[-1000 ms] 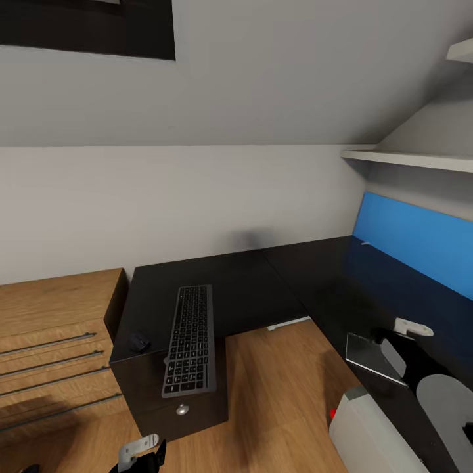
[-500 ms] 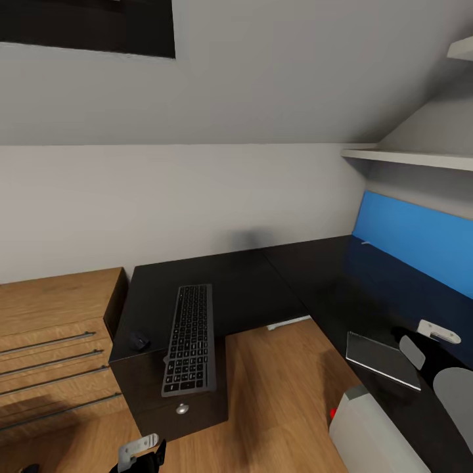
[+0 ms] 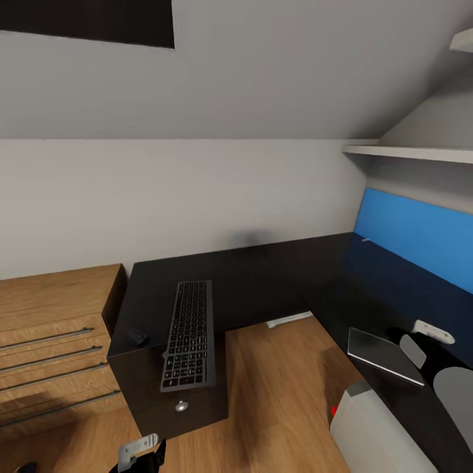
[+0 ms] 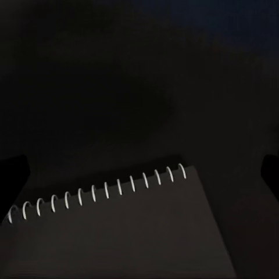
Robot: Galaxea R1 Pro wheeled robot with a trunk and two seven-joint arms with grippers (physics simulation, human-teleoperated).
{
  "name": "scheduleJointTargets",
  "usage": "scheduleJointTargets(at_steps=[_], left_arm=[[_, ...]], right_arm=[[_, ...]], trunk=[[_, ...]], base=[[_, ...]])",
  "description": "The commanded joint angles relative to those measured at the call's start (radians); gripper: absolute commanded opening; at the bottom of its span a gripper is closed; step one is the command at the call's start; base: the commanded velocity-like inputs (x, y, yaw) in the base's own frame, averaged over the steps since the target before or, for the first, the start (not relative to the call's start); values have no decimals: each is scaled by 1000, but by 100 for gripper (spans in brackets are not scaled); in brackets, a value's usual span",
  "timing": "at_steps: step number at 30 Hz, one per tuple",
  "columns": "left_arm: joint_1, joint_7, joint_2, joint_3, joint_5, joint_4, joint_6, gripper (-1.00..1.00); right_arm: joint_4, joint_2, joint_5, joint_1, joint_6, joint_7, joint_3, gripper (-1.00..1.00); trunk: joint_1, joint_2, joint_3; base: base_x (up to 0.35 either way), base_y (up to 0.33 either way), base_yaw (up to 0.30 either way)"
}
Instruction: In the bedroom, organize the workspace by keeping the computer under the desk, ensuring the monitor is on the desk, placing the keyboard on the desk next to the monitor, placing the mouse on the desk next to the keyboard, moving the folder from the swivel chair onto the desk next to the mouse, stacking the notebook on top of the folder with the pen on top of the notebook, and positioning the swivel chair next to the desk.
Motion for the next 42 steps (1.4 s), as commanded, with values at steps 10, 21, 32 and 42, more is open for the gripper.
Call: scheduleJointTargets(at_steps=[10, 21, 32, 42], left_arm=[[-1, 9, 2, -7, 11, 0, -6, 100], [-1, 9, 3, -7, 10, 0, -8, 100], [-1, 9, 3, -7, 10, 0, -8, 100], [-1, 9, 3, -7, 11, 0, -8, 100]], right_arm=[[-4, -2, -10, 0, 10, 8, -1, 100], [-3, -2, -11, 0, 10, 9, -2, 100], [-3, -7, -11, 0, 9, 9, -3, 100], [-3, -7, -11, 0, 9, 9, -3, 100]], trunk=[[38, -71, -32], [58, -106, -48], [100, -183, -83], [123, -225, -101]], base=[[0, 0, 0], [0, 0, 0], [0, 0, 0], [0, 0, 0]])
